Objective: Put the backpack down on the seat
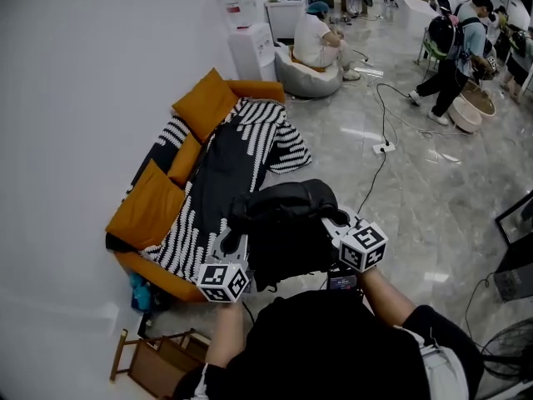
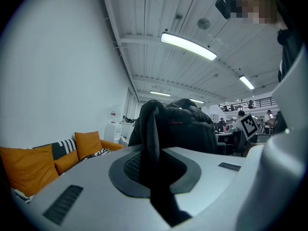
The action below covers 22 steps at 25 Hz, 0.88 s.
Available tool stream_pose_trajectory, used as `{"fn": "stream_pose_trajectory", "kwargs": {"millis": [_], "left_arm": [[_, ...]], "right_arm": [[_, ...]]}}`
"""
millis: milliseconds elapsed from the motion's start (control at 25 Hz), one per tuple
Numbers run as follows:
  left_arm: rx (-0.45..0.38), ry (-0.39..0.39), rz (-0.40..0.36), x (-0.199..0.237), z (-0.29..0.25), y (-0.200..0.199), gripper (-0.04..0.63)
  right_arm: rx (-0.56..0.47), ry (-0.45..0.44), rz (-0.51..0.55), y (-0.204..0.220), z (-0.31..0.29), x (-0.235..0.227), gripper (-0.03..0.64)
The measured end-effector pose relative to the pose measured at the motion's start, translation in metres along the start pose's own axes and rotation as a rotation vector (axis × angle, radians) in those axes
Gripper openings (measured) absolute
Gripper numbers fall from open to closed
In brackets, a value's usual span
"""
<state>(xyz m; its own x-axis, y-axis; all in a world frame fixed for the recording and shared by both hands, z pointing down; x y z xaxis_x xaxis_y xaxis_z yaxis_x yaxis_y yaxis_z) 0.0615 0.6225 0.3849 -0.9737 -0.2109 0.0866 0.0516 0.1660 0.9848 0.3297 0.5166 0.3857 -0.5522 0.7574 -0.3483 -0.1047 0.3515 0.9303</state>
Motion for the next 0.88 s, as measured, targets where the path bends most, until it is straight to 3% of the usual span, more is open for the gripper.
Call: {"fn": "stream_pose_trajectory", "kwargs": {"millis": [400,880], "left_arm": [[0.008,0.004,0.03,-0.008,-0.022,0.005,0.041],[0.02,0.016,0.039,0.024,-0.084,0.006,0.041]], "right_arm": [[0.003,-0.022,-0.018,-0.004,-0.002,-0.026,0.049],[0.027,-0.016,-0.026,-0.009,-0.051,-0.073,0.049]]}}
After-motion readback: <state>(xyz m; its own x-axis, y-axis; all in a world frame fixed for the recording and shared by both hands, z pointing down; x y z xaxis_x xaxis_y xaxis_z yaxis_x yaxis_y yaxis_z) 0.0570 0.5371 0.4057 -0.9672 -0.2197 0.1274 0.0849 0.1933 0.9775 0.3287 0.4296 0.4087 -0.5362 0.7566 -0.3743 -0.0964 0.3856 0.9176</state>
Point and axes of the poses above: the fingertips, and each gripper's own axes: z backward along the fingers, x to its left, y out of its underside, the point moved 9 cm from there along z, backward along the fingers, and after that the axes turned 4 degrees about -z, right-handed, at the moved point
